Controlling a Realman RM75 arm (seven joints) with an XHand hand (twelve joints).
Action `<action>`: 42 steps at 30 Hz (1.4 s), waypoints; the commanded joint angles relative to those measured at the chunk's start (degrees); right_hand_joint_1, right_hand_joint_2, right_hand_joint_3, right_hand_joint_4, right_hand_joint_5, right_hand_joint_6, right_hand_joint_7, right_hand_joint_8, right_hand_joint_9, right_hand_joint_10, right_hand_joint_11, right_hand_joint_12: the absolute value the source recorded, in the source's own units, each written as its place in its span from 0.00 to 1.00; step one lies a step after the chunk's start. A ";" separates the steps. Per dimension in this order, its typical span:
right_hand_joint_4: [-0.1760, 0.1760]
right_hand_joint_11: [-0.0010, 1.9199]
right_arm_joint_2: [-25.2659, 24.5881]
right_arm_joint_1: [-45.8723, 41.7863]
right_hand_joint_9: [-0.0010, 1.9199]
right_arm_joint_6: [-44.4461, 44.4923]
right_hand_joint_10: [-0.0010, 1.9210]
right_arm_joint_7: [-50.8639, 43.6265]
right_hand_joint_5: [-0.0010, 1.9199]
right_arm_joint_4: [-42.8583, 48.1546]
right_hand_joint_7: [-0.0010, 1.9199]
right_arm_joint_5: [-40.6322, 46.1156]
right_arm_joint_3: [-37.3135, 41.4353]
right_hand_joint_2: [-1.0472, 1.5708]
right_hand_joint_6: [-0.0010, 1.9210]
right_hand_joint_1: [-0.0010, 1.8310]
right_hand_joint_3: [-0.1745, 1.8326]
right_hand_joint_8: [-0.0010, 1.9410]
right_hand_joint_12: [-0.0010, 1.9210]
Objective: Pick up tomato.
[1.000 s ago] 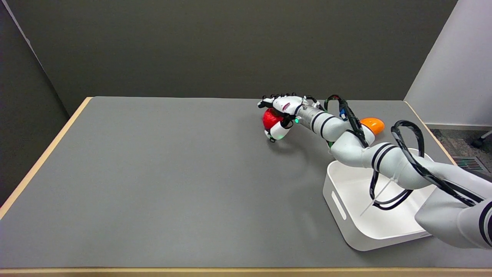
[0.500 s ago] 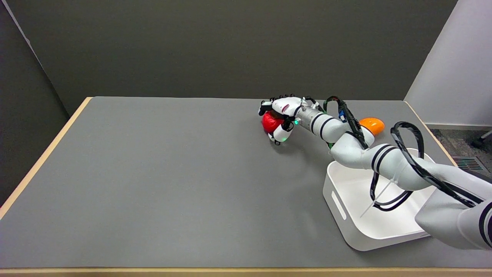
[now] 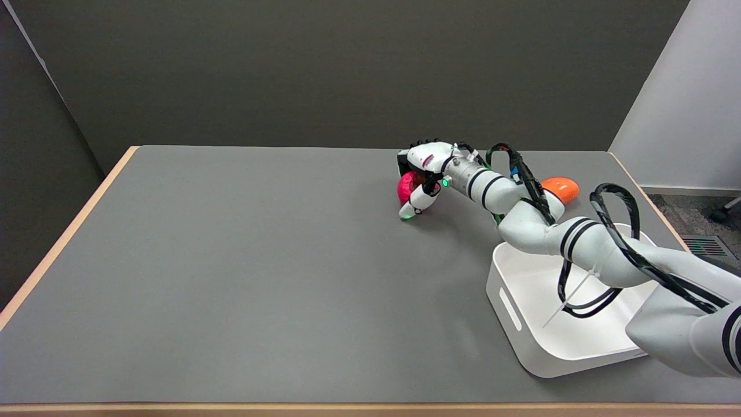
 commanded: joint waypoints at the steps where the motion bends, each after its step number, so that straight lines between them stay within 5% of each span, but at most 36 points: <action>1: 0.00 0.38 1.76 -0.26 0.36 5.30 0.76 -2.69 0.31 5.29 0.43 -1.45 3.55 0.84 0.88 0.73 0.19 0.63 0.87; 11: 0.00 0.39 6.86 -3.57 0.37 7.52 0.75 -4.12 0.32 19.92 0.44 -1.45 10.43 0.83 0.86 0.73 0.21 0.62 0.86; 19: 0.04 0.39 15.53 -17.31 0.38 3.75 0.74 -9.51 0.32 41.77 0.44 -1.21 26.92 0.84 0.85 0.73 0.18 0.63 0.85; 30: 0.04 0.39 12.22 -43.93 0.38 2.55 0.74 -11.93 0.33 58.92 0.45 -0.46 55.26 0.82 0.84 0.73 0.22 0.63 0.88; 33: 0.05 0.38 11.30 -48.22 0.38 7.27 0.74 -12.11 0.33 59.04 0.46 7.44 59.00 0.81 0.83 0.73 0.23 0.63 0.89; 34: 0.09 0.37 11.06 -49.45 0.38 8.27 0.74 -12.11 0.33 58.95 0.46 9.98 60.11 0.81 0.83 0.73 0.23 0.63 0.89; 35: 0.62 0.38 10.82 -51.99 0.39 11.69 0.73 -12.11 0.33 58.71 0.43 13.82 61.91 0.80 0.75 0.78 0.23 0.69 0.88; 36: 1.00 0.39 10.59 -54.72 0.40 15.74 0.73 -12.19 0.33 58.56 0.41 18.40 63.46 0.80 0.70 0.81 0.23 0.73 0.88; 42: 1.00 0.39 8.55 -67.23 0.40 33.61 0.73 -16.66 0.32 58.57 0.41 29.30 67.94 0.80 0.71 0.81 0.23 0.73 0.88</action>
